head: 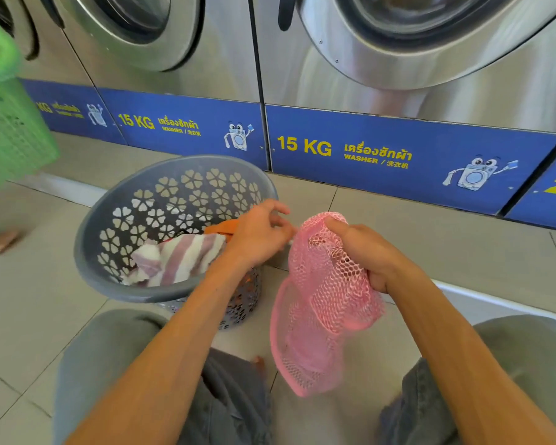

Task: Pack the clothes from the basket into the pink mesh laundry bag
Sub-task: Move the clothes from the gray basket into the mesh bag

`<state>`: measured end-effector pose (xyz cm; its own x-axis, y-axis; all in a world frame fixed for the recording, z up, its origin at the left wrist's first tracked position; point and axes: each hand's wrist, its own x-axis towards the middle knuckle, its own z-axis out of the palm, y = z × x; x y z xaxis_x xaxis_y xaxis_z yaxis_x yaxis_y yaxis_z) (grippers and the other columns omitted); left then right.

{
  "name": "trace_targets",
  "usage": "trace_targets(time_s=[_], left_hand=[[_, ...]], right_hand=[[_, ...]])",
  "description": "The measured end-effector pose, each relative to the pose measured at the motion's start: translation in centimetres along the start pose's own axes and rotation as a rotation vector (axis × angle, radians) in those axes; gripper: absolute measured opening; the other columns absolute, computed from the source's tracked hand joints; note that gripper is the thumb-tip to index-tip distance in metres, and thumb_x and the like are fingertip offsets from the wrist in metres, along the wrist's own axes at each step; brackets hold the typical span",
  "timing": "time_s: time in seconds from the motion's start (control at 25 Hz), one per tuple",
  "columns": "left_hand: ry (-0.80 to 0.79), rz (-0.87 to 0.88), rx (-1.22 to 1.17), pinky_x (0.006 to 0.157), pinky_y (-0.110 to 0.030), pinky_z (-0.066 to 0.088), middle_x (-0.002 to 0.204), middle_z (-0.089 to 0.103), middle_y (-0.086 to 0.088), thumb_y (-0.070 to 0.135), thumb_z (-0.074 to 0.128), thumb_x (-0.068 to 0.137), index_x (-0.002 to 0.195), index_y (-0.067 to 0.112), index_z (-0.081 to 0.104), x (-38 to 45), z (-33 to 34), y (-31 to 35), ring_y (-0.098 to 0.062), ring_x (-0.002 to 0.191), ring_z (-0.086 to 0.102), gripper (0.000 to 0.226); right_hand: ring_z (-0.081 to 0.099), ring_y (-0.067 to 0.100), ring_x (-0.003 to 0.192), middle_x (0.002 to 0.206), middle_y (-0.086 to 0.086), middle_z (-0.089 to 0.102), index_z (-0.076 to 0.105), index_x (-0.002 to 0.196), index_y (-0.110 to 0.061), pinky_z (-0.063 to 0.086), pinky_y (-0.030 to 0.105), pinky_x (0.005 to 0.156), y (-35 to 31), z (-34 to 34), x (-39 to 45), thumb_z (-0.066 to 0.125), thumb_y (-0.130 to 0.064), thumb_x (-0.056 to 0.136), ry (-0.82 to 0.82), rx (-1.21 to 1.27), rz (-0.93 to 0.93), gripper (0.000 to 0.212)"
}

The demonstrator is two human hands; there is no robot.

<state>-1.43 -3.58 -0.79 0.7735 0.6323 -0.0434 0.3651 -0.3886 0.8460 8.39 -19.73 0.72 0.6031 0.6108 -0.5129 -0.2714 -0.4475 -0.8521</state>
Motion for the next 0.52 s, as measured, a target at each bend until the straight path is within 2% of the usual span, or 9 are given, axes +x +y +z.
trace_targets(time_s=[0.12,0.2,0.28,0.32,0.36,0.4,0.44,0.52], left_hand=[[0.101,0.026,0.097,0.081,-0.039,0.058,0.081,0.073,0.005,0.021,0.066,0.081,0.088,0.030,0.066,2.2,-3.4,-1.0,-0.018,0.080,0.072,0.011],[0.071,-0.026,0.335,0.084,-0.031,0.050,0.099,0.072,0.000,0.022,0.071,0.083,0.097,0.028,0.066,3.6,-5.9,-2.9,-0.020,0.096,0.067,0.016],[-0.054,-0.168,0.691,0.088,-0.033,0.046,0.125,0.063,-0.010,0.031,0.078,0.077,0.126,0.018,0.057,4.6,-7.7,-6.3,-0.029,0.114,0.058,0.055],[-0.126,-0.281,0.835,0.094,-0.037,0.046,0.134,0.057,-0.014,0.035,0.079,0.074,0.139,0.017,0.046,4.8,-8.2,-8.6,-0.033,0.121,0.054,0.075],[-0.179,-0.387,0.929,0.099,-0.040,0.045,0.139,0.052,-0.016,0.039,0.077,0.074,0.147,0.019,0.035,4.6,-8.5,-10.5,-0.036,0.126,0.050,0.086],[-0.205,-0.469,0.967,0.103,-0.042,0.043,0.141,0.049,-0.018,0.041,0.072,0.076,0.149,0.020,0.030,4.4,-8.5,-12.2,-0.038,0.128,0.047,0.086],[-0.220,-0.535,0.955,0.105,-0.043,0.042,0.139,0.051,-0.017,0.042,0.067,0.078,0.147,0.020,0.034,4.2,-8.5,-13.6,-0.037,0.127,0.049,0.080],[-0.248,-0.595,0.881,0.100,-0.043,0.046,0.127,0.061,-0.013,0.044,0.062,0.081,0.135,0.016,0.052,4.1,-8.6,-14.9,-0.032,0.116,0.057,0.062]], right_hand=[[0.071,0.028,0.079,0.098,0.014,0.076,0.062,0.128,-0.006,0.058,0.039,0.078,0.1,0.9,0.6,0.047,-0.051,0.101,-0.001,0.080,0.027,0.054],[0.071,0.031,0.088,0.106,0.016,0.075,0.061,0.131,-0.006,0.056,0.047,0.091,0.5,1.2,1.0,0.045,-0.052,0.101,0.017,0.112,0.029,0.056],[0.071,0.033,0.096,0.111,0.015,0.074,0.059,0.134,-0.007,0.053,0.053,0.099,0.7,1.3,1.3,0.044,-0.053,0.101,0.023,0.114,0.030,0.058],[0.070,0.033,0.096,0.112,0.015,0.074,0.058,0.134,-0.008,0.052,0.053,0.100,0.8,1.3,1.4,0.044,-0.053,0.101,0.023,0.115,0.034,0.059],[0.070,0.033,0.096,0.112,0.015,0.074,0.058,0.134,-0.008,0.052,0.053,0.100,0.8,1.3,1.5,0.045,-0.053,0.101,0.023,0.118,0.036,0.058],[0.070,0.033,0.097,0.111,0.015,0.074,0.059,0.133,-0.008,0.052,0.053,0.100,0.8,1.4,1.6,0.045,-0.053,0.101,0.025,0.122,0.039,0.057],[0.070,0.034,0.098,0.111,0.015,0.074,0.059,0.132,-0.008,0.052,0.054,0.100,0.8,1.5,1.7,0.045,-0.053,0.101,0.029,0.118,0.045,0.057],[0.070,0.036,0.100,0.109,0.016,0.074,0.060,0.130,-0.008,0.052,0.054,0.100,0.8,1.6,1.7,0.045,-0.054,0.101,0.025,0.089,0.058,0.056]])
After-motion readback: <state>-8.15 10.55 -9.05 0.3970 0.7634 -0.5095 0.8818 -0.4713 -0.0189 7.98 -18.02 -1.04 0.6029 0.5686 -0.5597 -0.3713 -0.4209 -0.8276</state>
